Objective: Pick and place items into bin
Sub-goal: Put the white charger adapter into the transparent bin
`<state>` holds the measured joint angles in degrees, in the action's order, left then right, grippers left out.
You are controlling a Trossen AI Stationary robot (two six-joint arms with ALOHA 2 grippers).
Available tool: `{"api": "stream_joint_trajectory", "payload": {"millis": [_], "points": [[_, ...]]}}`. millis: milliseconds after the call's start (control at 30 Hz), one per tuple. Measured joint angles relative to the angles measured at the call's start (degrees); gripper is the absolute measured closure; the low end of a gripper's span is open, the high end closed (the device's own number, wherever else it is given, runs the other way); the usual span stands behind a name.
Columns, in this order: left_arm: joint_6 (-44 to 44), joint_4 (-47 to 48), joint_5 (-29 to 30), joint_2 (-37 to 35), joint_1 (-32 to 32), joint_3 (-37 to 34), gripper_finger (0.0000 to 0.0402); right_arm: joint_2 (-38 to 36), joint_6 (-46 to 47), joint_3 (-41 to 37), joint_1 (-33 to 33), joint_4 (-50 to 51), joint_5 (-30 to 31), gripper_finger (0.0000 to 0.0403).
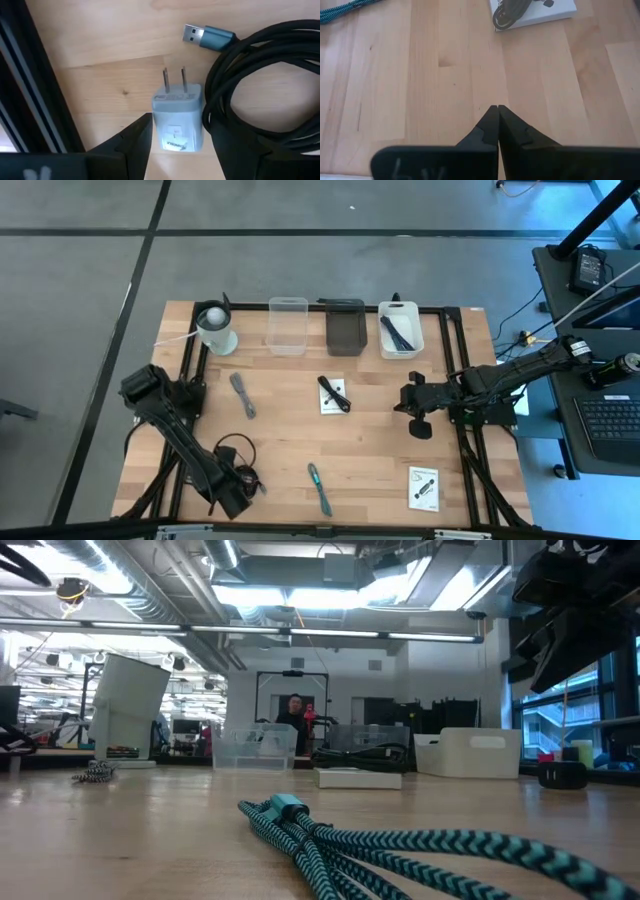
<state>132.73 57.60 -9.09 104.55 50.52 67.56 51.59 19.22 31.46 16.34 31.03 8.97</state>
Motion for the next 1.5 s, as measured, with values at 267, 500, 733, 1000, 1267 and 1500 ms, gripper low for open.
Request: {"api": "stream_joint_trajectory", "payload": {"millis": [267, 500, 733, 1000, 1267, 1500], "points": [[-0.3, -0.3, -0.1, 0.5, 0.3, 0.0, 0.021, 0.0, 1.5, 0.0, 0.0, 0.0, 0.0, 0.04], [0.0, -0.5, -2.1, 0.7, 1.7, 0.0, 0.021, 0.0, 1.2, 0.0, 0.0, 0.0, 0.1, 0.04], [1.0, -0.5, -2.8, 0.9, 2.8, 0.0, 0.021, 0.0, 1.2, 0.0, 0.0, 0.1, 0.1, 0.04], [1.5, -0.3, -2.8, 0.8, 2.8, 0.0, 0.0246, 0.0, 1.1, 0.0, 0.0, 0.1, 0.1, 0.04], [-0.3, 0.6, -2.2, -0.9, 2.8, -0.1, 0.025, 0.0, 1.1, 0.0, 0.0, 0.1, 0.1, 0.04], [0.2, 1.7, -2.5, -1.2, 3.1, -0.1, 0.0234, 0.0, 1.1, 0.0, 0.0, 0.1, 0.1, 0.04]]}}
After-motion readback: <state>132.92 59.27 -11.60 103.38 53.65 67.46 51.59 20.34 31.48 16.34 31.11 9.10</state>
